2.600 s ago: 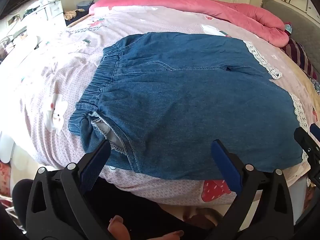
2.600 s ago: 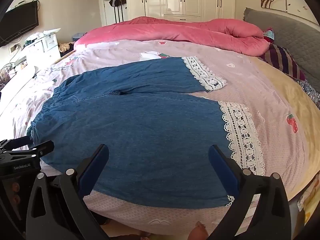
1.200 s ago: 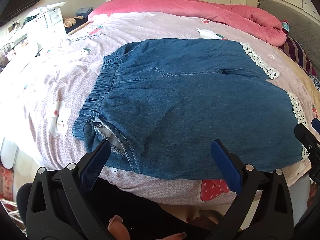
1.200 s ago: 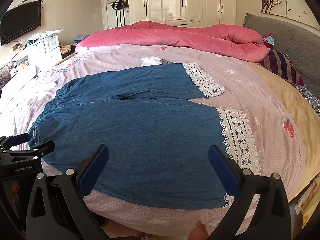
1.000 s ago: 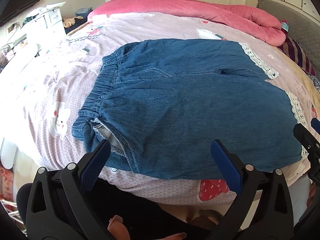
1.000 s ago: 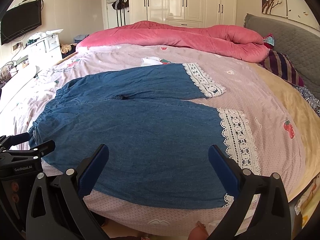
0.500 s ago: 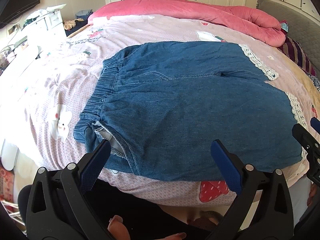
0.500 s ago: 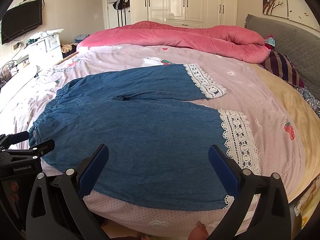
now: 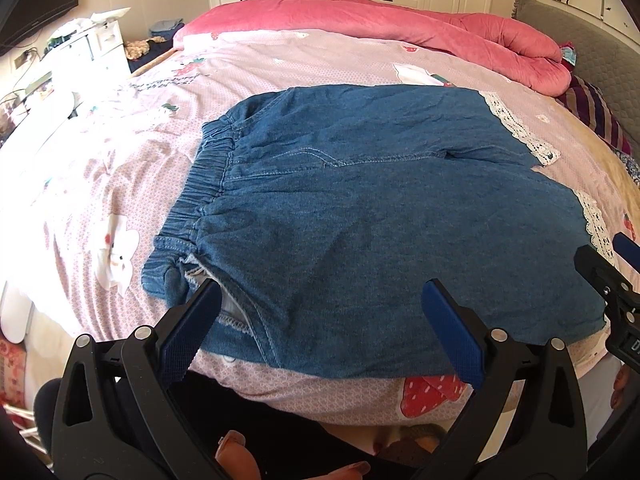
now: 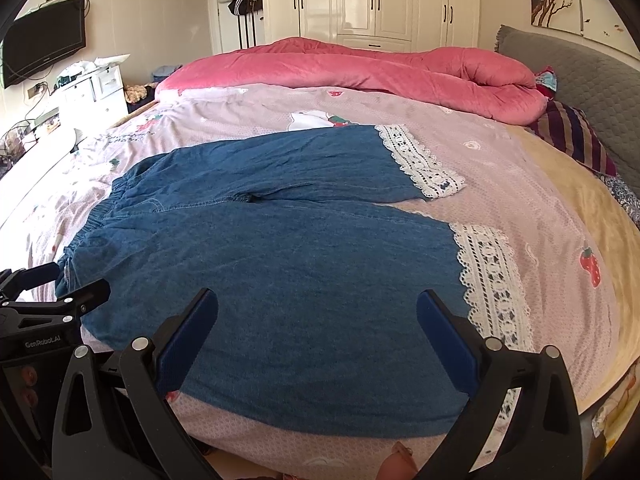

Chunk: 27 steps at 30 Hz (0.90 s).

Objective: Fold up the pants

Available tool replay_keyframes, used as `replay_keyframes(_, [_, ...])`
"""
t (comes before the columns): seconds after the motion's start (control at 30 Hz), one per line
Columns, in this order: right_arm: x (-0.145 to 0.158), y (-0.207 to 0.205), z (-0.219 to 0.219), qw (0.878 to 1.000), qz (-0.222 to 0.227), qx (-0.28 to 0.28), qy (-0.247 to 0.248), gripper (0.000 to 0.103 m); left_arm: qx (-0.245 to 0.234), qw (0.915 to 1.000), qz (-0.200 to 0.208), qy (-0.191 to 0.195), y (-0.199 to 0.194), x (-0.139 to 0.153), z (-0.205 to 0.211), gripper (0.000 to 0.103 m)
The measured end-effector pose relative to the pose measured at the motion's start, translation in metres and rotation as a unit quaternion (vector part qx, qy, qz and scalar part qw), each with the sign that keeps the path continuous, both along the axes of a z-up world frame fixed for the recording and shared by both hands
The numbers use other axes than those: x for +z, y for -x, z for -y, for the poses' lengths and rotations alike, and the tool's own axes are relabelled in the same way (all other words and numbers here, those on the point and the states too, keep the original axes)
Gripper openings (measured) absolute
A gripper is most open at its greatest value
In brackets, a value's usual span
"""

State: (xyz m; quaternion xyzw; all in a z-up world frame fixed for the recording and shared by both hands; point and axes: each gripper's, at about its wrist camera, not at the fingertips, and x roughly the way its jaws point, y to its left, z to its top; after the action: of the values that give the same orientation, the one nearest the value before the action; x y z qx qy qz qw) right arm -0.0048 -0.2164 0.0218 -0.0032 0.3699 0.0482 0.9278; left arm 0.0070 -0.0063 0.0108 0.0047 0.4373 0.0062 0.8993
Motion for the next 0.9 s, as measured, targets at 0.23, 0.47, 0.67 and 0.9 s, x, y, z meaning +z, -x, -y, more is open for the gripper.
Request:
replay_keyframes(0.23, [0.003, -0.035, -0.008, 1.0, -0.007, 0.025, -0.01, 0.099, 0.011, 0.9999, -0.003, 0.011, -0.026, 0.002, -0.018, 0.094])
replay_keyframes(0.47, [0.008, -0.086, -0.018, 0.997, -0.027, 0.063, -0.03, 0.099, 0.026, 0.9997, 0.002, 0.001, -0.065, 0.011, -0.052, 0.094])
replay_keyframes(0.67, [0.013, -0.134, -0.028, 0.996, -0.037, 0.083, -0.018, 0.099, 0.033, 0.9994, -0.009, -0.01, -0.111, 0.014, -0.083, 0.094])
replay_keyframes(0.9, [0.008, -0.181, -0.042, 0.994, -0.04, 0.102, 0.028, 0.099, 0.001, 0.9997, -0.024, -0.004, -0.167, 0.005, -0.108, 0.094])
